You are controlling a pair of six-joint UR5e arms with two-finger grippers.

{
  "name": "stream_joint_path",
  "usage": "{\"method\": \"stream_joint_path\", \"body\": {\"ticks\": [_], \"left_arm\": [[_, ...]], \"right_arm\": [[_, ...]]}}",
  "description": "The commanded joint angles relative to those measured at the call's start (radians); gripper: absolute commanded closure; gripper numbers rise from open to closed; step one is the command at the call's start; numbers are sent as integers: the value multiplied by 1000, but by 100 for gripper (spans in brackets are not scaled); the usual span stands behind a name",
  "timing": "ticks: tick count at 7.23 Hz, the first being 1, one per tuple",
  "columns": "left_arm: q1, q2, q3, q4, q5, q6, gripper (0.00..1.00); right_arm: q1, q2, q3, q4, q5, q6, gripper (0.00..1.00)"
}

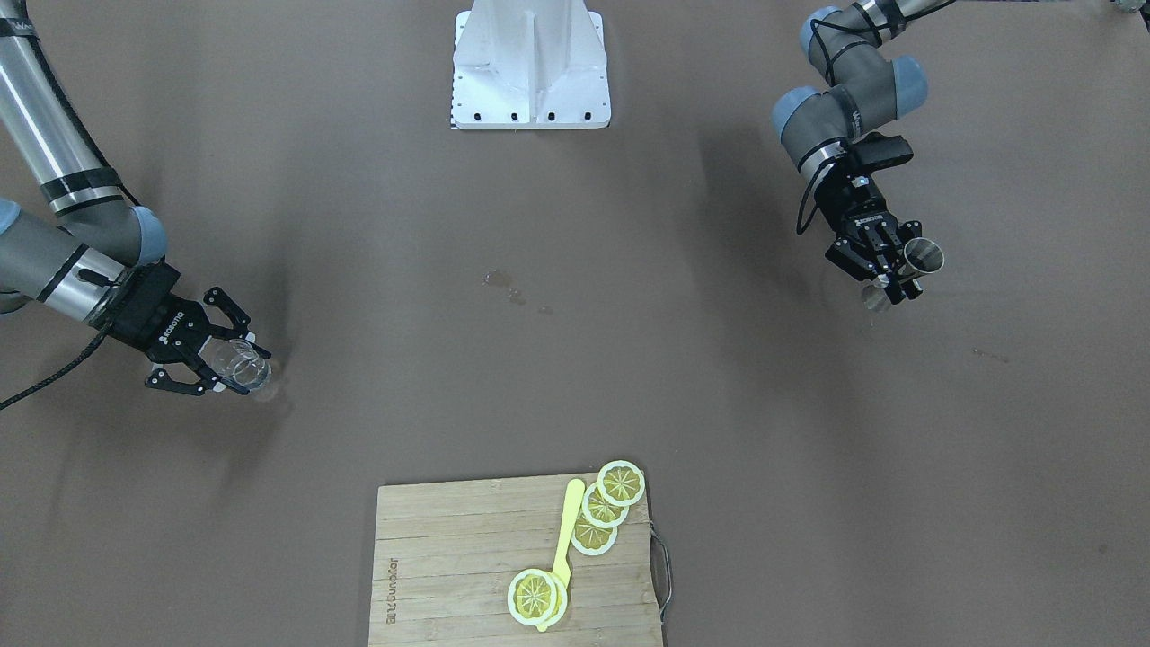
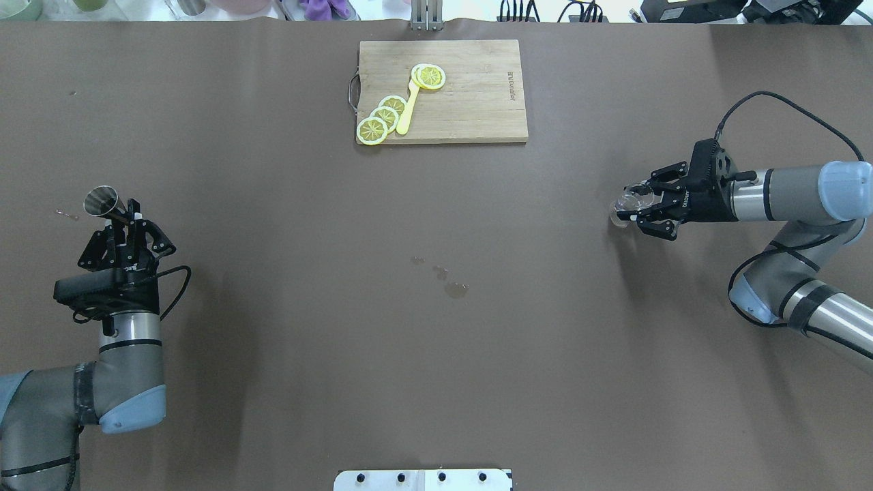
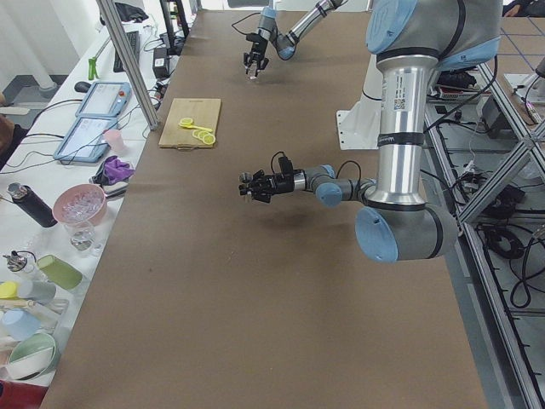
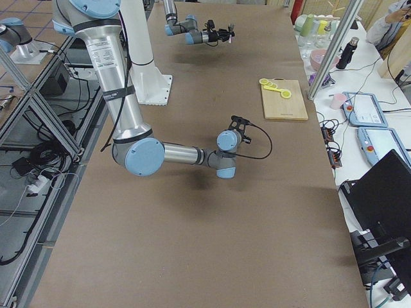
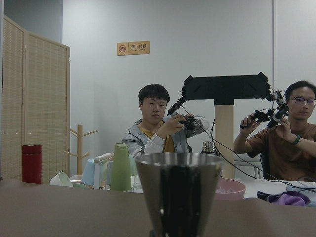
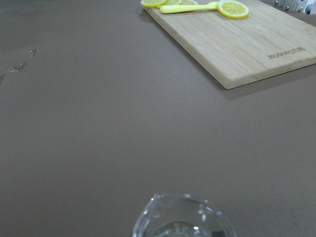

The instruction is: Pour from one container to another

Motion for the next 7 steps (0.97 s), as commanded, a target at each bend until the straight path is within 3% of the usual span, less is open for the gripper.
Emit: {"method": "stream_joint_path", "body": {"ticks": [1, 4, 5, 6, 7], "left_arm": [[18, 0, 18, 131, 50, -159, 100], [20, 46, 19, 136, 75, -179, 100], [23, 64, 16, 133, 75, -179, 100], [36, 72, 21, 130, 76, -200, 100], [49, 74, 27, 130, 76, -244, 100]], "right_arm": [[-10, 0, -11, 1, -3, 0, 100], [-24, 0, -18, 2, -14, 0, 100], [-25, 0, -16, 2, -21, -1, 67], [-25, 0, -16, 4, -26, -1, 49], [-25, -3, -16, 4, -28, -1, 21]]}}
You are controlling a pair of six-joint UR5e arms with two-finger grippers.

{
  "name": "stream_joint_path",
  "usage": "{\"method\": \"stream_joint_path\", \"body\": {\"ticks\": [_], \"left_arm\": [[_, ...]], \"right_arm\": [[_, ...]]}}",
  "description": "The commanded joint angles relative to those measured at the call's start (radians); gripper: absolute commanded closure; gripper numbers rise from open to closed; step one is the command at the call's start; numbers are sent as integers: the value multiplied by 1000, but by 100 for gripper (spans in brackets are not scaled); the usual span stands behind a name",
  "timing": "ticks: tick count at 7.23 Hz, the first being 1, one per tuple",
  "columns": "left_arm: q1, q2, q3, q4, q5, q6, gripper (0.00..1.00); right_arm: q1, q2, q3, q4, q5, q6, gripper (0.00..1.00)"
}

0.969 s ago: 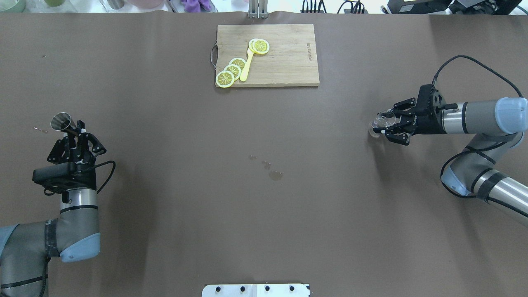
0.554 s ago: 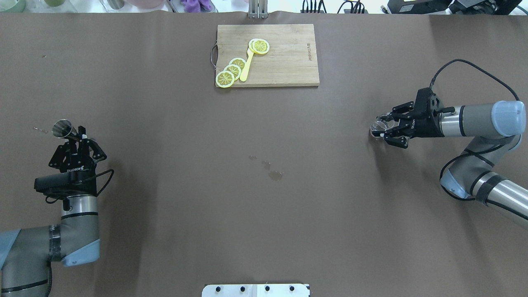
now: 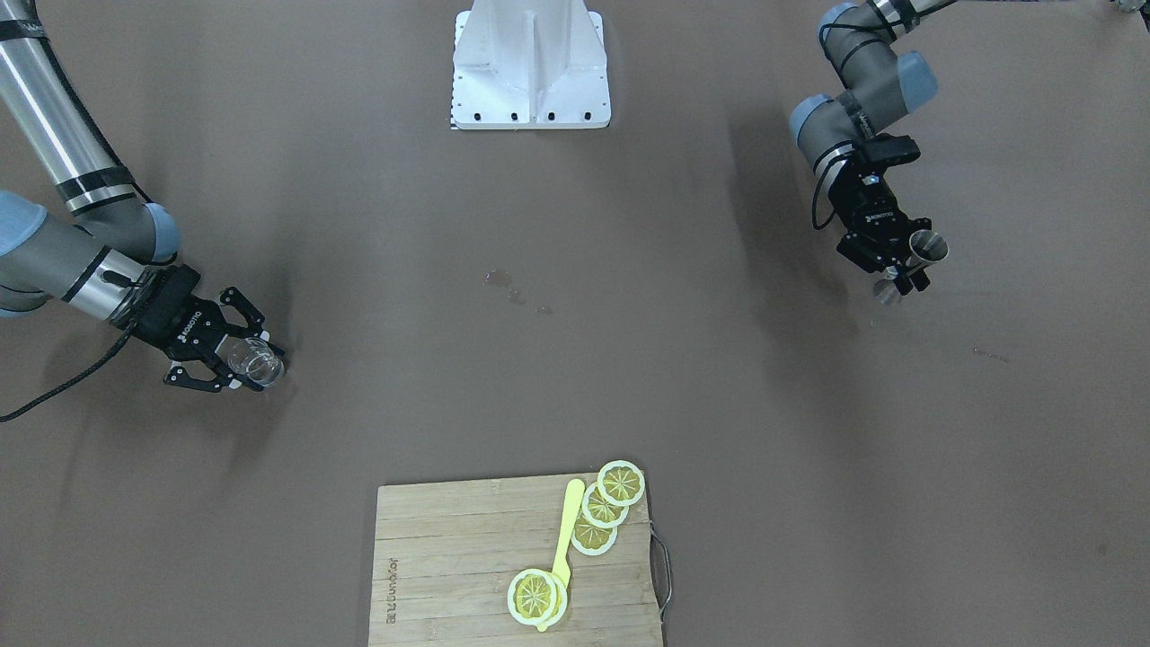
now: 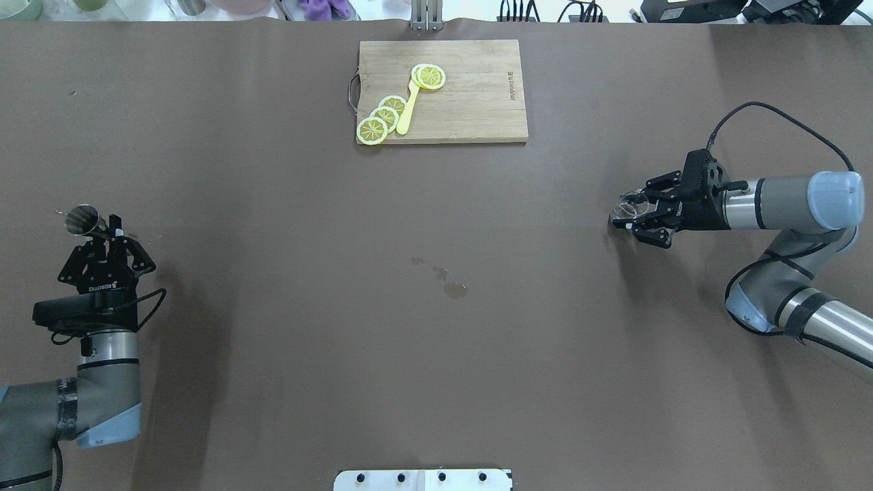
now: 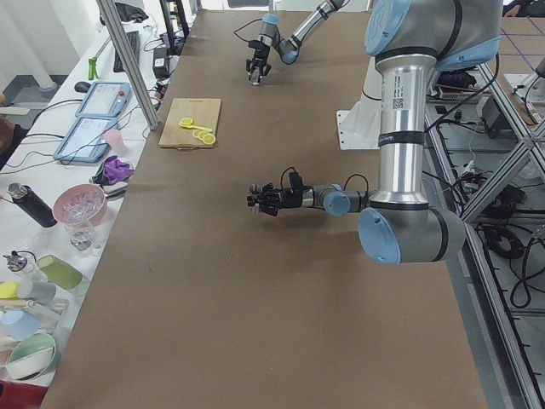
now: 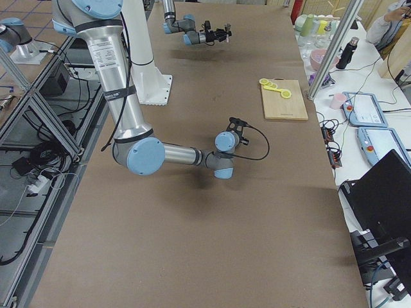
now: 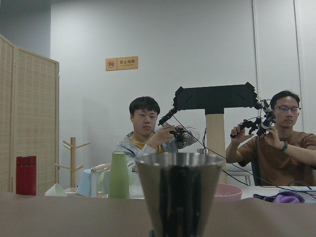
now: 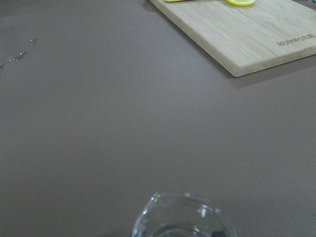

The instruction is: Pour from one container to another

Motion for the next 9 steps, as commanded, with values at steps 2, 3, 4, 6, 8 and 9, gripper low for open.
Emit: {"method": "stream_joint_path", "body": {"ticks": [2, 3, 4, 6, 8, 9], "left_arm": [[26, 9, 32, 2, 42, -81, 100], [31, 16, 30, 3, 42, -84, 100], [35, 16, 29, 5, 42, -84, 100], [45, 16, 32, 6, 42, -86, 100], [52, 16, 38, 6, 42, -88, 100], [55, 16, 36, 6, 42, -88, 100]], "right_arm": [[1, -7, 11, -1, -4, -3, 0], [4, -15, 17, -1, -3, -2, 0], [12, -19, 38, -6, 0, 0, 0], [48, -56, 127, -57, 14, 0, 0], [128, -105, 277, -197, 63, -9, 0], [169, -139, 332, -267, 69, -11, 0]]}}
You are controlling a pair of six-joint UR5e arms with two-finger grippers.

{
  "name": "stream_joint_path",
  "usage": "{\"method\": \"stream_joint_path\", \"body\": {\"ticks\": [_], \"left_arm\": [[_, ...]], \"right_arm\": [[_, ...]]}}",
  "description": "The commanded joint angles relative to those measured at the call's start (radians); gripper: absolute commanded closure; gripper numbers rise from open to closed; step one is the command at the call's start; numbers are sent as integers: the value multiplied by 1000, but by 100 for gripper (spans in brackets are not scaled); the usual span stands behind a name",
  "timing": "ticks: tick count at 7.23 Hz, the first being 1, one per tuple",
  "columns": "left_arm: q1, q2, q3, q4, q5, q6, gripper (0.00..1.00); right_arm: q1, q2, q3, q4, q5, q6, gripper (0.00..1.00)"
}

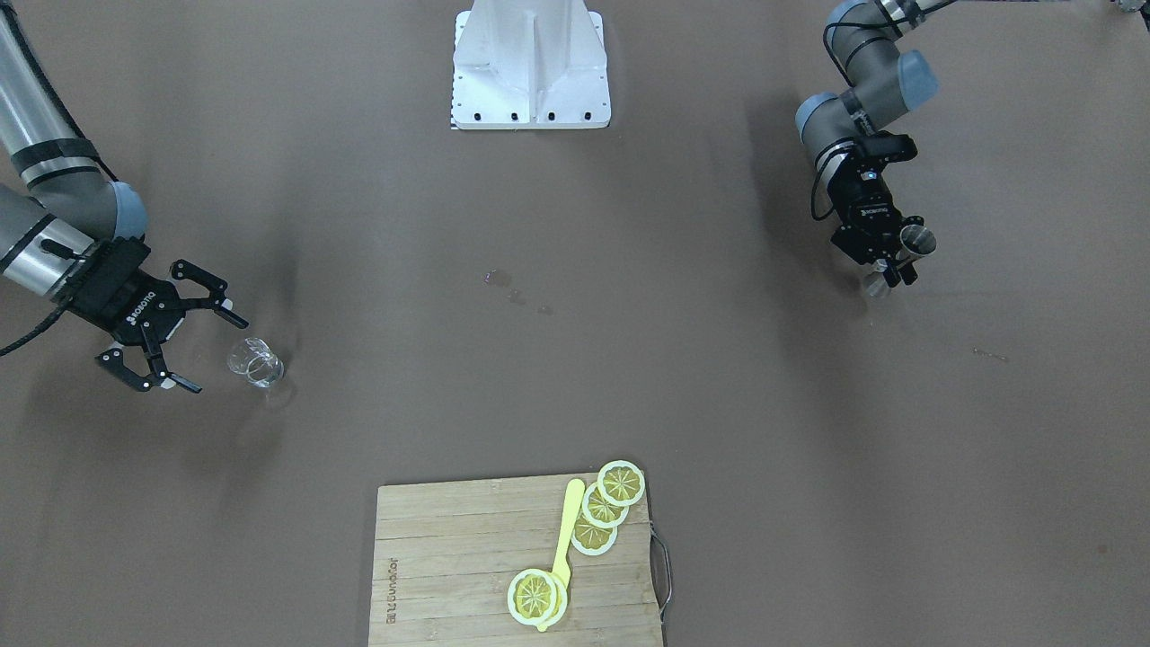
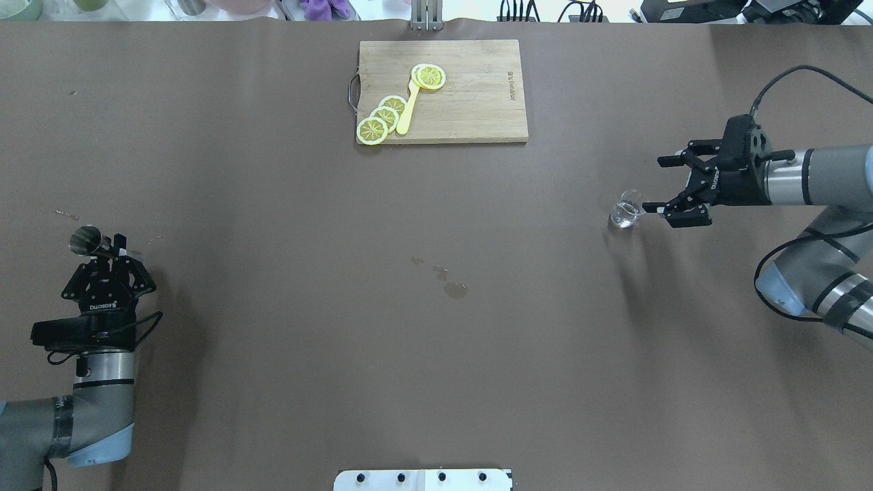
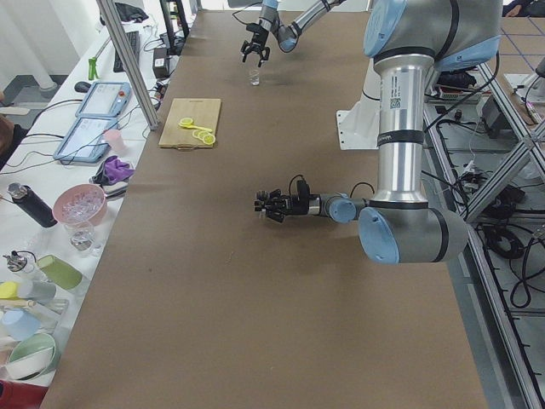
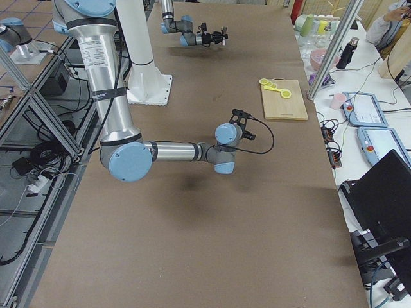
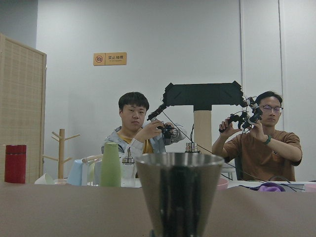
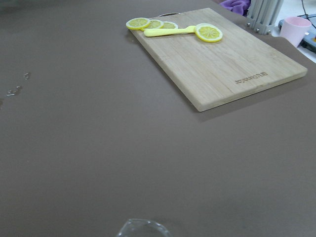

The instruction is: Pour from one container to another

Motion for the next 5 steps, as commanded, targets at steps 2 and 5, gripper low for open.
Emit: {"method": "stream_joint_path", "body": {"ticks": [2, 5], "left_arm": [[11, 0, -4, 0, 0, -1, 100], [12, 2, -4, 0, 0, -1, 100]], "right_arm": [[90, -87, 176, -288, -4, -28, 0], [160, -114, 287, -754, -81, -25, 0]]}}
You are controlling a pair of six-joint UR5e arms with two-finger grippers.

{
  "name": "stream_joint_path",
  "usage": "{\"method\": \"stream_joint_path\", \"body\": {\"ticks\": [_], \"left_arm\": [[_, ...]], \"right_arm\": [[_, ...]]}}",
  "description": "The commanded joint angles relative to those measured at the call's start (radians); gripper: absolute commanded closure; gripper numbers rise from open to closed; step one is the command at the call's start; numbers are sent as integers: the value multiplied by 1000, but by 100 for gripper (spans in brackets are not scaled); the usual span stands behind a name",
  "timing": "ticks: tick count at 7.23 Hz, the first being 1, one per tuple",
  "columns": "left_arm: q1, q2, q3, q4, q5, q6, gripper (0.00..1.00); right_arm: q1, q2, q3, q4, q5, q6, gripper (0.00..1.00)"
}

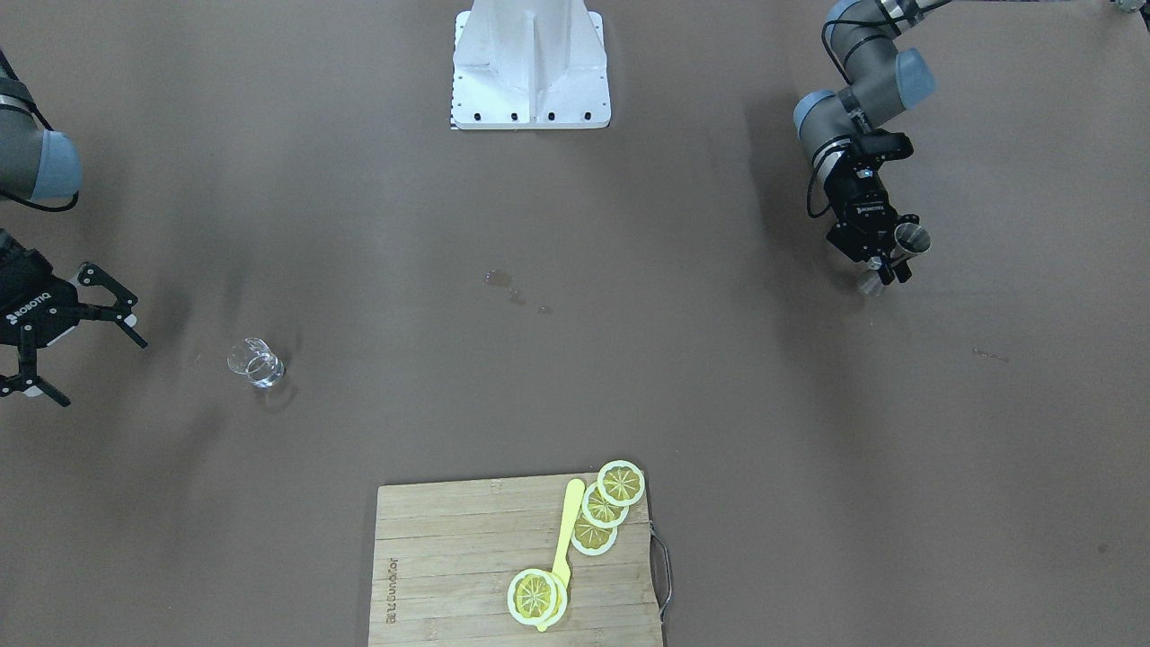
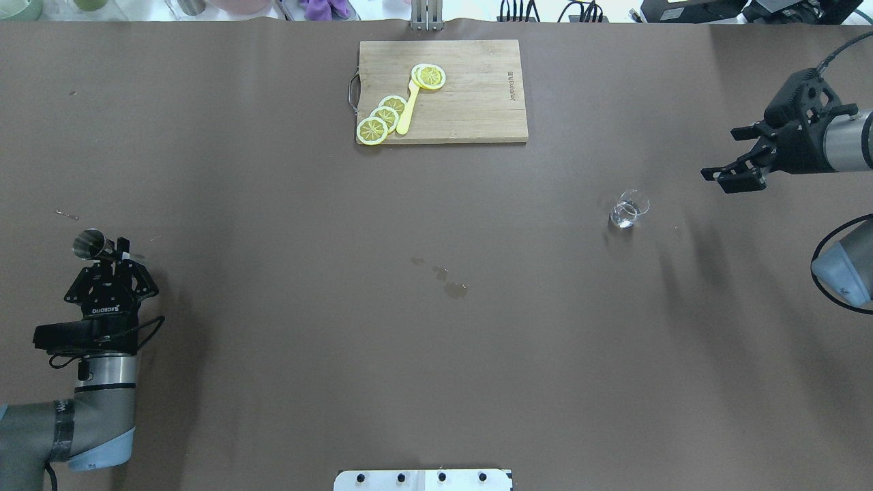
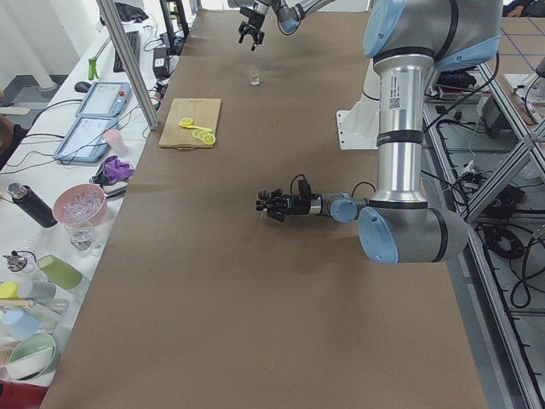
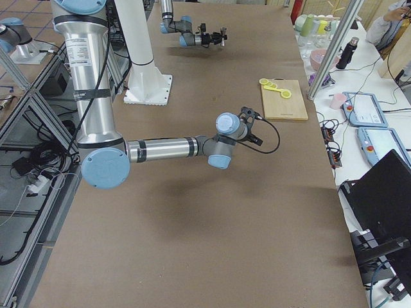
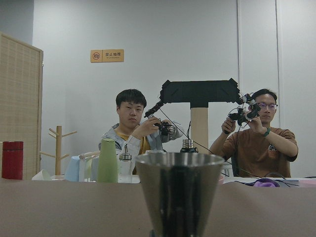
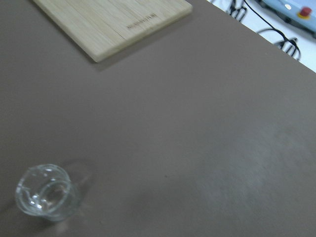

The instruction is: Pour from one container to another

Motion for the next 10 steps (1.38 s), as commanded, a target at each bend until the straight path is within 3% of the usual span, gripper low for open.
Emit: {"method": "stream_joint_path", "body": {"ticks": [1, 2, 4, 5, 7, 8, 9, 10], "left_arm": [[4, 1, 1, 0, 0, 0, 90], [9, 1, 3, 2, 0, 0, 85], [10, 2, 6, 2, 0, 0, 63], [10, 2, 6, 3, 0, 2, 58], [10, 2, 6, 5, 0, 2, 37], [10, 2, 6, 5, 2, 2, 31], [10, 4, 4, 5, 2, 2, 1], [10, 17, 1, 5, 2, 2, 1]], "right_arm": [[48, -1, 46, -330, -29, 3, 0], [71, 2, 46, -445, -77, 4, 0], [142, -21, 44, -565, -77, 3, 0], [186, -27, 40, -642, -3, 4, 0], [309, -32, 21, -847, 213, 7, 0], [370, -56, -27, -853, 289, 7, 0], [421, -78, -40, -877, 299, 9, 0], [459, -76, -36, -994, 347, 9, 0]]}}
